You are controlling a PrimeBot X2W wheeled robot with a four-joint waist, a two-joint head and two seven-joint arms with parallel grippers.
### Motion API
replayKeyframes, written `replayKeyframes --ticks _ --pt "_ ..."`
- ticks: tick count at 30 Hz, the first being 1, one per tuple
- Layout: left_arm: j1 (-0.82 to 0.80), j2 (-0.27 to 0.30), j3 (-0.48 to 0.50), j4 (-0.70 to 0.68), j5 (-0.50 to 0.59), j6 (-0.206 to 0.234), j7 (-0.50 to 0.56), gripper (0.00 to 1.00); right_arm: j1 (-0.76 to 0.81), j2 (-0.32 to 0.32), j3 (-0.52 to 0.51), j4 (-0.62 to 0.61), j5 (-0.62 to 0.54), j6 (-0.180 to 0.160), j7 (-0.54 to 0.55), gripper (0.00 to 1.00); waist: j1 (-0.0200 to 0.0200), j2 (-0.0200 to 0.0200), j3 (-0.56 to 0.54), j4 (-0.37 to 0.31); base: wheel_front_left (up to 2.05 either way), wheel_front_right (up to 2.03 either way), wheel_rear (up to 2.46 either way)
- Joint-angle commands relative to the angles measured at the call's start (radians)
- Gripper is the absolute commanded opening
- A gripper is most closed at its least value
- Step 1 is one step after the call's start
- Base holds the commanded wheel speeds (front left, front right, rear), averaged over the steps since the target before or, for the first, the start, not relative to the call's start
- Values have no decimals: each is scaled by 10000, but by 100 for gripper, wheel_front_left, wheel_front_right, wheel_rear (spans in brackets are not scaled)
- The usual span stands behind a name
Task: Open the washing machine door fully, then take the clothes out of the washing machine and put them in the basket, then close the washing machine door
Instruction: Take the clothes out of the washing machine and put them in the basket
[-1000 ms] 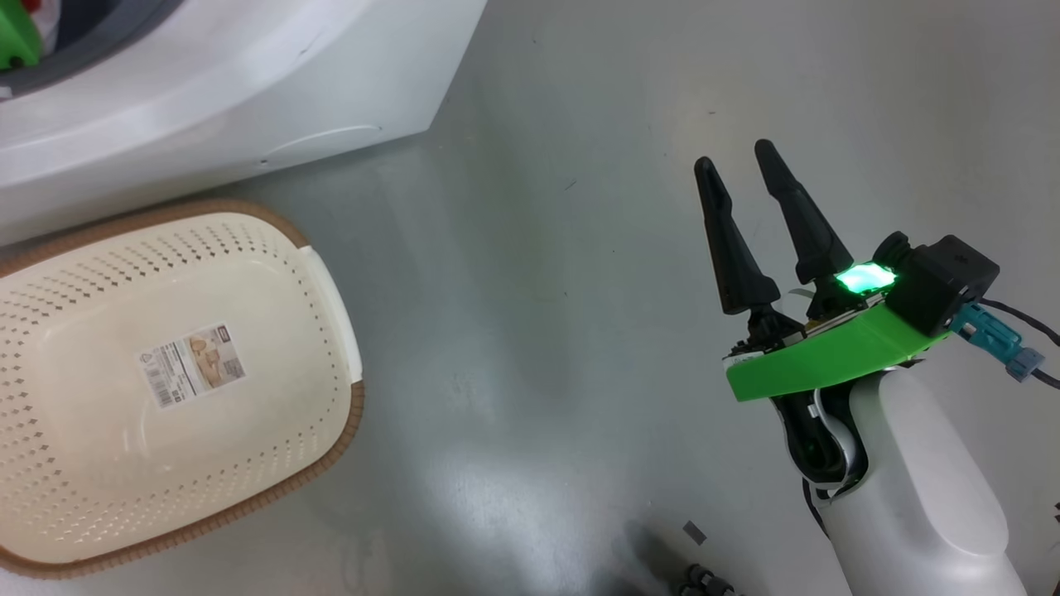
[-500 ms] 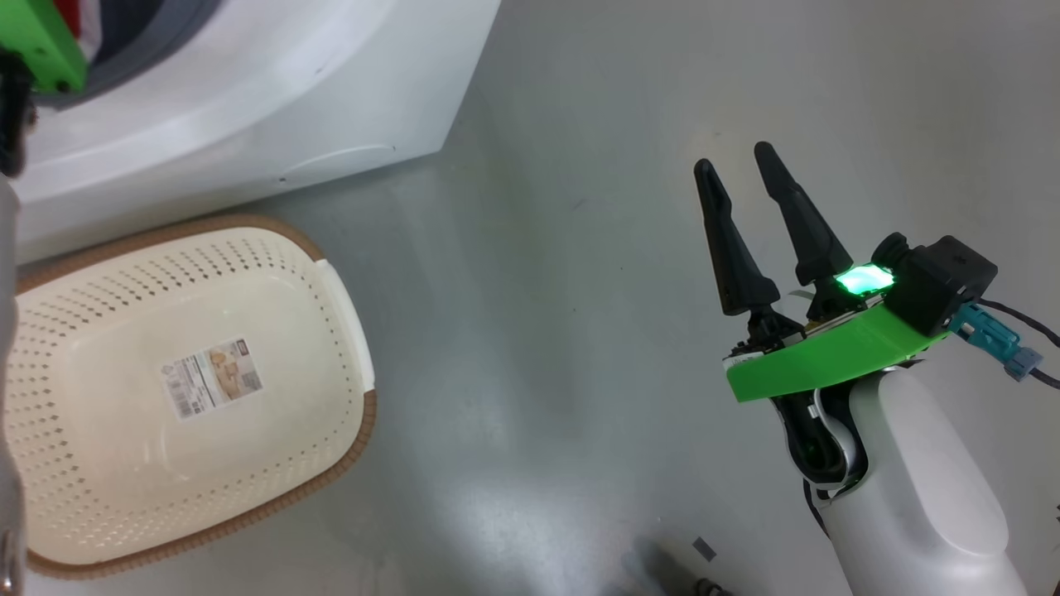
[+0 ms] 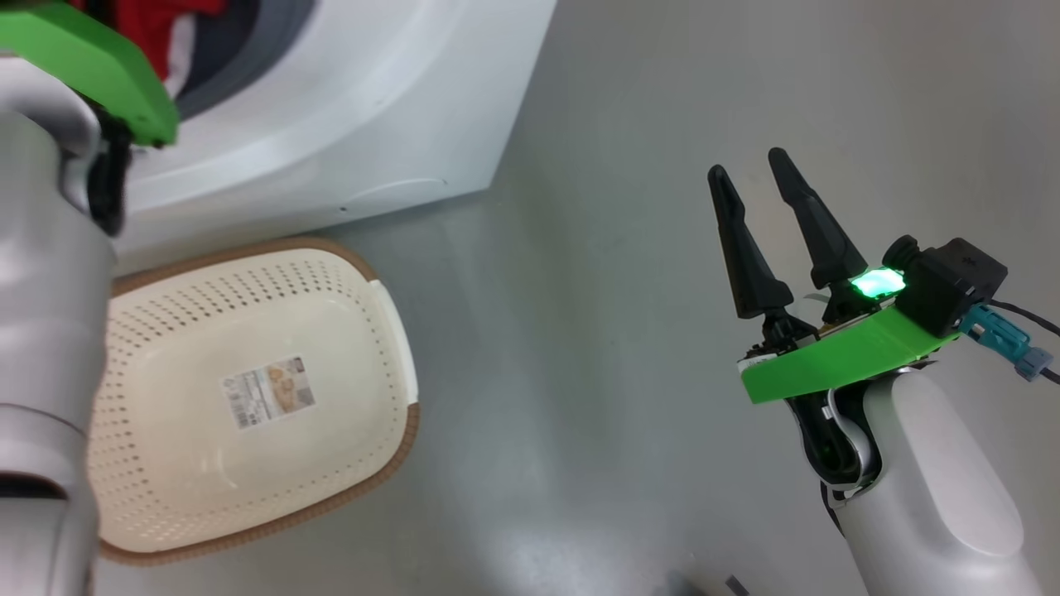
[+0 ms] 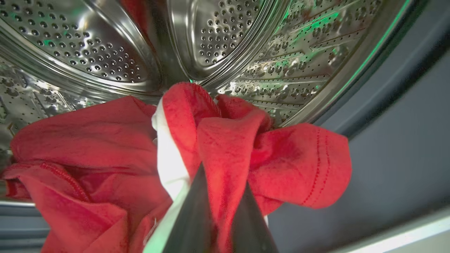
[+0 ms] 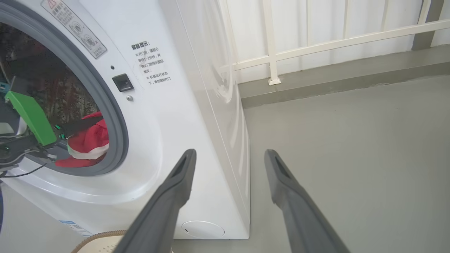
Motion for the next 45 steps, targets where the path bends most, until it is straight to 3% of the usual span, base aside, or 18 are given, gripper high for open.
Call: replayKeyframes --ticks 1,14,25,34,45 --pt "178 227 8 -328 -86 -63 -344 0 286 -64 126 -177 -31 16 -118 100 0 -1 -406 369 0 0 0" --pt "1546 -328 -241 -1202 -487 -101 -1324 0 619 -452 280 90 56 16 -118 100 0 -1 -1553 1216 0 0 0" --pt "3553 -380 -341 -3150 -714 -72 -1514 0 1099 -792 473 338 246 16 -118 100 0 -1 -2715 1898 0 0 0" --pt "5729 -133 -448 -6036 -713 483 -1418 0 1399 -961 522 488 387 16 -118 100 0 -1 -3403 2364 0 0 0" --pt "8045 538 -577 -10233 -726 1438 -225 0 1586 -1012 521 551 463 16 -118 100 0 -1 -3721 2676 0 0 0"
